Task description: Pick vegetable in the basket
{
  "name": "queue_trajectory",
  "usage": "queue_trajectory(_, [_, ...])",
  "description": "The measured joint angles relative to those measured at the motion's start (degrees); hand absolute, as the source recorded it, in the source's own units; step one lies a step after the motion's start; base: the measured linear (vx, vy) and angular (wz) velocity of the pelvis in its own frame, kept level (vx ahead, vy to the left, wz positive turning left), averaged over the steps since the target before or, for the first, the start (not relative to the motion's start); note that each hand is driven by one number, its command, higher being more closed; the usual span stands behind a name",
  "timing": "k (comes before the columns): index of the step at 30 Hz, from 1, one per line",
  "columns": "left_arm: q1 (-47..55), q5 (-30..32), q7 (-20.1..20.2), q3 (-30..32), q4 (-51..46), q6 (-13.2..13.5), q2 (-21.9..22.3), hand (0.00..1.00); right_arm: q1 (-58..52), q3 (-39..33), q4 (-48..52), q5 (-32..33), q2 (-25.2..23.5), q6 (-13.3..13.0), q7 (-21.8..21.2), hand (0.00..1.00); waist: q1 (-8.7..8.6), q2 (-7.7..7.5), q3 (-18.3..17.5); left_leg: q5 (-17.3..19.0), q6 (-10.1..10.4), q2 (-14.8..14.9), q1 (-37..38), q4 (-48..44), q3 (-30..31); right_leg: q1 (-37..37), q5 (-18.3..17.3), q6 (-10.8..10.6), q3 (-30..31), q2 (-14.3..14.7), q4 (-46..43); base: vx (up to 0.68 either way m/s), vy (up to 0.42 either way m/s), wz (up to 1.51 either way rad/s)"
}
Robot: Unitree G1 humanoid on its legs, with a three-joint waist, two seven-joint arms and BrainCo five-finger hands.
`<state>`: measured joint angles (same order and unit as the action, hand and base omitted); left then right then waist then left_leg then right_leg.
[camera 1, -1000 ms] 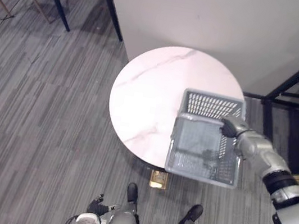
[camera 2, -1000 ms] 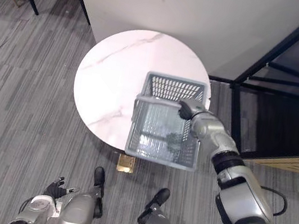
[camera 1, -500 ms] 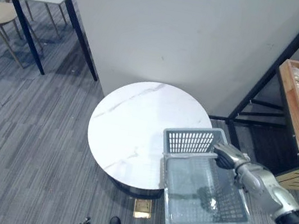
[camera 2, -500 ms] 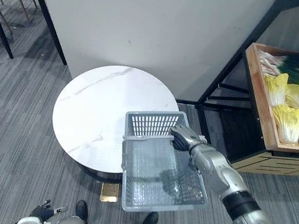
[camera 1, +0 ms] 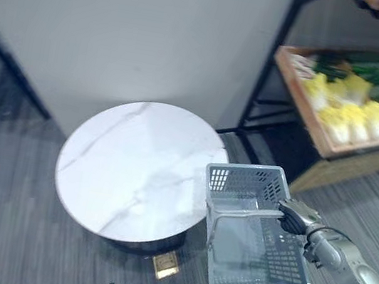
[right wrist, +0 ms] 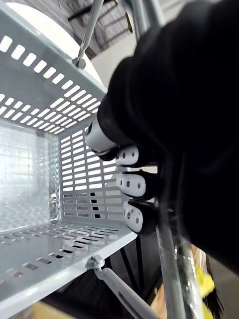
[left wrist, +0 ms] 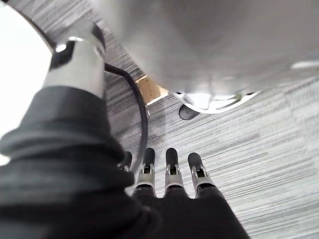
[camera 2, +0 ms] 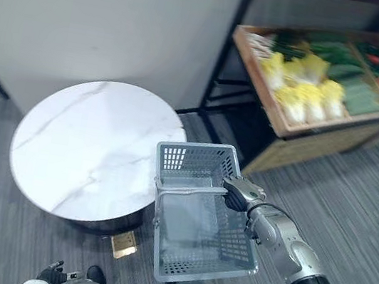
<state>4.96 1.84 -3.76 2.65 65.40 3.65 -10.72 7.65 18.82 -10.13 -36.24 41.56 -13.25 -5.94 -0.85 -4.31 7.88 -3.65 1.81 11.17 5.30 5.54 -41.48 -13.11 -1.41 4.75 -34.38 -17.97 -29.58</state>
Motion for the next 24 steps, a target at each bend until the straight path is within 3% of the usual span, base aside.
queue_trajectory(1, [-0.12,0.34,0.00,-0.70,-0.05,0.04,-0.42,0.00,1.14,0.67,-0.36,-0.02,-0.02,-0.02,0.20,1.00,0.41,-0.58,-0.57,0.26,0.37,-0.10,0.63,-0.71,-3.56,0.91,-1.42,0.49,-5.31,-2.00,-1.29,-0.04,-0.069,-1.65])
queue_trajectory(2, [-1.14,0.60,-0.02,-0.39,0.06,0.02,-0.79,0.00,3.37,1.88,-1.31,-0.32,-0.07,0.05,0.51,1.00,0.77,-1.03,-0.55,1.73,1.28,0.54,0.22,-3.75,-6.55,0.37,-0.32,2.00,-8.95,-0.43,0.98,-0.06,-0.112,-1.69])
queue_trajectory(3, [-1.24,0.64,-0.01,-0.19,0.27,0.02,-0.62,0.00,4.18,2.22,-1.62,-1.03,-0.14,0.03,0.52,1.00,1.25,-0.53,-0.73,1.93,1.43,1.81,0.13,-4.08,-8.48,0.42,0.91,1.52,-8.59,2.65,5.07,-0.15,-0.210,-1.87])
queue_trajectory(4, [-0.66,0.62,0.04,-0.03,0.75,0.09,0.21,0.00,4.89,2.38,-1.68,-1.79,-0.40,-0.01,0.66,1.00,2.43,1.63,-1.26,1.19,1.79,4.83,0.24,-3.69,-12.94,1.70,-0.69,0.87,-7.75,6.90,9.73,-0.15,-0.206,-1.59])
queue_trajectory(5, [-0.74,0.67,0.04,-0.13,0.48,0.38,0.18,0.00,5.02,2.38,-1.71,-2.19,0.02,-0.04,1.02,1.00,1.52,0.49,-1.47,1.09,1.74,4.38,1.18,-4.10,-15.13,3.50,-7.19,-0.58,-10.14,3.72,3.65,-0.13,-0.165,-1.35])
queue_trajectory(6, [-0.74,0.61,0.13,-0.11,0.40,0.61,-0.21,0.00,5.09,2.45,-1.95,-2.25,0.00,0.00,1.06,1.00,1.14,-0.21,-1.61,1.02,1.80,3.74,1.69,-4.18,-16.20,5.37,-8.68,-2.86,-10.56,2.45,4.80,-0.08,-0.199,-0.97])
queue_trajectory(7, [-1.14,0.55,0.11,0.05,0.89,0.52,-0.59,0.00,5.77,2.41,-2.29,-2.37,0.12,0.13,1.24,1.00,1.08,-0.43,-1.51,0.33,3.03,3.26,2.24,-4.80,-17.99,6.46,-10.14,-4.05,-9.59,4.13,9.57,-0.08,-0.211,-0.91])
queue_trajectory(8, [-0.80,0.54,0.13,-0.03,0.71,0.72,0.57,0.00,5.74,2.46,-2.38,-3.15,0.28,0.53,1.58,1.00,0.75,0.97,-1.94,-0.87,3.81,4.61,2.33,-4.64,-19.67,6.69,-8.11,-3.29,-8.68,7.43,13.51,-0.09,-0.240,-0.94])
queue_trajectory(9, [-0.70,0.58,-0.03,0.10,0.65,0.77,1.23,0.00,5.73,2.46,-2.43,-3.67,0.22,0.60,1.64,1.00,0.77,1.73,-2.20,-1.17,4.25,5.34,2.75,-4.72,-20.76,6.68,-7.46,-2.89,-7.67,8.78,14.57,-0.04,-0.133,-0.80])
queue_trajectory(11, [-0.81,0.61,0.07,0.13,0.76,0.75,1.20,0.00,5.13,2.26,-2.24,-4.22,0.29,0.61,1.72,1.00,0.19,1.99,-2.32,-1.32,4.52,7.36,3.11,-6.75,-22.32,6.92,-7.29,-2.63,-6.43,10.79,16.30,-0.02,-0.122,-0.47])
queue_trajectory(12, [-0.84,0.71,0.09,0.14,0.73,0.76,0.98,0.00,3.44,1.38,-1.26,-4.30,0.61,0.59,2.00,1.00,-0.75,2.03,-2.33,-1.34,4.51,9.50,3.10,-10.25,-22.31,7.63,-7.36,-2.63,-6.03,11.85,17.55,0.00,-0.122,-0.23])
queue_trajectory(14, [-1.27,0.73,0.10,0.34,0.68,0.78,0.77,0.00,1.31,0.41,-0.69,-4.31,0.79,0.36,2.09,1.00,-0.72,1.84,-2.30,-1.32,4.48,12.56,2.76,-16.89,-22.31,8.12,-7.58,-2.76,-4.69,12.34,18.38,0.03,-0.095,-0.38])
queue_trajectory(15, [-1.31,0.72,0.06,0.80,0.67,0.81,0.87,0.00,-0.41,0.03,-0.62,-4.29,0.88,0.01,2.19,1.00,-0.76,2.35,-2.02,-1.50,4.21,17.13,2.52,-26.83,-21.88,9.63,-7.59,-2.77,-2.93,13.08,19.75,0.05,-0.059,-0.54])
queue_trajectory(17, [-0.78,0.73,-0.18,1.18,0.76,0.86,1.62,0.00,-1.90,-0.16,-0.49,-4.26,1.55,-0.07,3.08,1.00,-0.89,3.54,-1.58,-2.97,2.03,21.76,1.03,-37.35,-17.21,11.15,-6.81,-1.48,0.71,14.11,20.79,0.06,-0.019,-0.78])
queue_trajectory(18, [-0.69,0.71,-0.27,1.46,0.74,0.97,1.68,0.00,-2.10,-0.40,-0.49,-4.26,1.60,-0.03,3.11,1.00,-0.83,4.07,-1.44,-1.97,2.37,21.90,-0.11,-40.39,-13.33,11.43,-6.71,-1.30,2.50,14.23,21.19,0.05,0.044,-1.14])
queue_trajectory(19, [-0.63,0.65,-0.43,1.91,0.74,1.22,2.12,0.00,-2.22,-0.59,-0.50,-4.26,1.60,0.01,3.61,1.00,-0.74,4.67,-1.27,1.07,2.79,19.89,-3.12,-44.99,-5.27,11.26,-6.29,-1.29,5.60,14.12,21.70,0.05,0.068,-1.32])
queue_trajectory(20, [-0.23,0.50,-0.65,2.24,0.74,1.23,2.37,0.00,-2.55,-0.58,-0.82,-4.26,1.53,0.02,3.96,1.00,-0.76,4.79,-1.16,4.38,3.53,15.57,-6.34,-46.77,3.15,11.21,-5.67,-1.89,8.97,14.17,22.75,0.05,0.065,-1.40])
queue_trajectory(21, [0.26,0.49,-0.90,2.32,0.67,1.30,2.58,0.00,-2.61,-0.58,-1.24,-4.22,1.45,0.03,4.02,1.00,-0.60,4.77,-1.14,6.28,4.04,13.27,-7.57,-46.48,7.28,11.25,-5.37,-2.30,10.56,14.23,23.47,0.06,0.066,-1.49])
queue_trajectory(23, [2.01,0.10,-1.11,3.04,-0.17,1.85,3.37,0.00,-2.85,-0.94,-2.09,-3.61,1.35,0.18,4.11,1.00,-0.41,5.14,-0.69,10.34,4.27,5.98,-10.34,-39.87,16.09,11.37,-4.67,-3.41,13.76,14.46,25.21,0.10,0.086,-1.43])
queue_trajectory(24, [2.08,-0.05,-1.10,3.41,-0.30,1.91,3.51,0.00,-2.85,-1.15,-2.09,-3.56,1.35,0.19,4.12,1.00,-0.45,5.34,-0.30,10.61,4.33,4.81,-10.58,-36.91,17.53,11.37,-4.23,-4.10,14.54,14.67,25.26,0.13,0.111,-1.18])
